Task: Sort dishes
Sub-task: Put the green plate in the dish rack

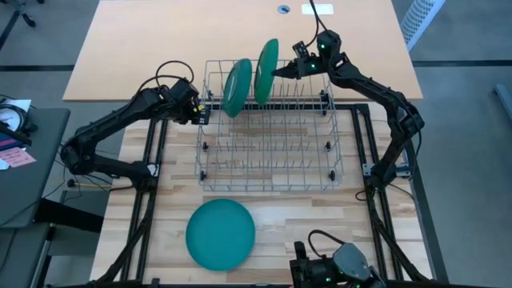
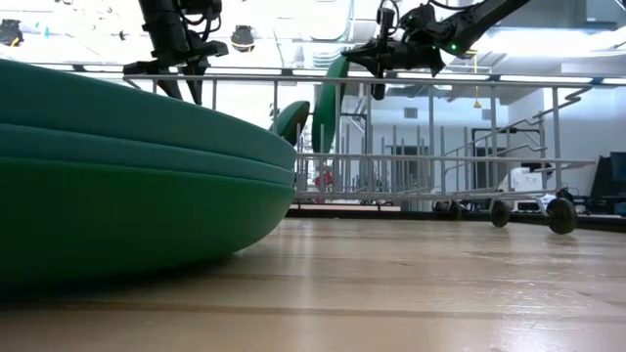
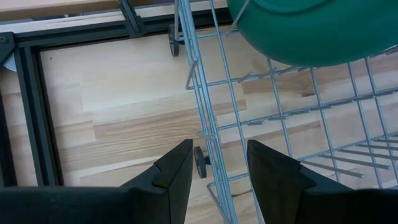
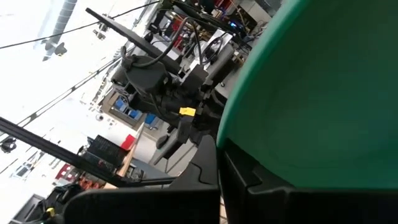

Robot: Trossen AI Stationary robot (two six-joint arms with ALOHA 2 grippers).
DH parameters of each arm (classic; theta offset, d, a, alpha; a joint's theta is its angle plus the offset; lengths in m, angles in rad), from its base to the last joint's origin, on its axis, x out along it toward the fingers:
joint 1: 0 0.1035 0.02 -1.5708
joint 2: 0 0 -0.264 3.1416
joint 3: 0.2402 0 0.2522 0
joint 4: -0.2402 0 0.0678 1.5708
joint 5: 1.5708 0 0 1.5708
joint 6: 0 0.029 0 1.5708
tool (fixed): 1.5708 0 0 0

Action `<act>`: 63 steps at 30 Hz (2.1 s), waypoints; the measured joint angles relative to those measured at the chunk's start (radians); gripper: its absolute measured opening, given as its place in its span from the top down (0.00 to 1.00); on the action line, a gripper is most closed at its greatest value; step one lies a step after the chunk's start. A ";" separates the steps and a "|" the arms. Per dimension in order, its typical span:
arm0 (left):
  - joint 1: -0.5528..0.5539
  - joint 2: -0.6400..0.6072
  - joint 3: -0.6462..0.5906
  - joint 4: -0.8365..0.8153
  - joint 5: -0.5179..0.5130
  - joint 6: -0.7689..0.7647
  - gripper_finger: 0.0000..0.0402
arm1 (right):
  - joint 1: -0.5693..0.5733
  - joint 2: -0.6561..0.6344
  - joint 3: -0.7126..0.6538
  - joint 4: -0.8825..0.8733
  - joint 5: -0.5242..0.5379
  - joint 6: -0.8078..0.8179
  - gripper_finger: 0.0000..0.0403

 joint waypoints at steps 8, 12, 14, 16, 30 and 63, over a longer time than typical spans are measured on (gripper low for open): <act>0.000 0.000 0.000 0.000 0.000 0.000 0.63 | 0.007 0.000 0.000 0.038 0.003 0.034 1.00; 0.000 0.000 0.000 0.000 0.000 0.000 0.63 | 0.009 0.000 0.000 0.060 0.007 0.048 1.00; 0.000 0.000 0.000 0.000 0.000 0.000 0.63 | 0.007 0.000 0.000 0.052 0.007 0.047 1.00; 0.000 0.000 0.000 0.000 0.000 0.000 0.63 | 0.006 0.000 0.000 0.026 0.018 0.023 1.00; 0.000 0.000 0.000 0.000 0.000 0.000 0.63 | 0.008 0.000 0.000 -0.121 0.059 -0.110 1.00; 0.000 0.000 0.000 0.006 0.005 0.002 0.64 | 0.004 -0.017 0.000 -0.326 0.335 -0.129 0.71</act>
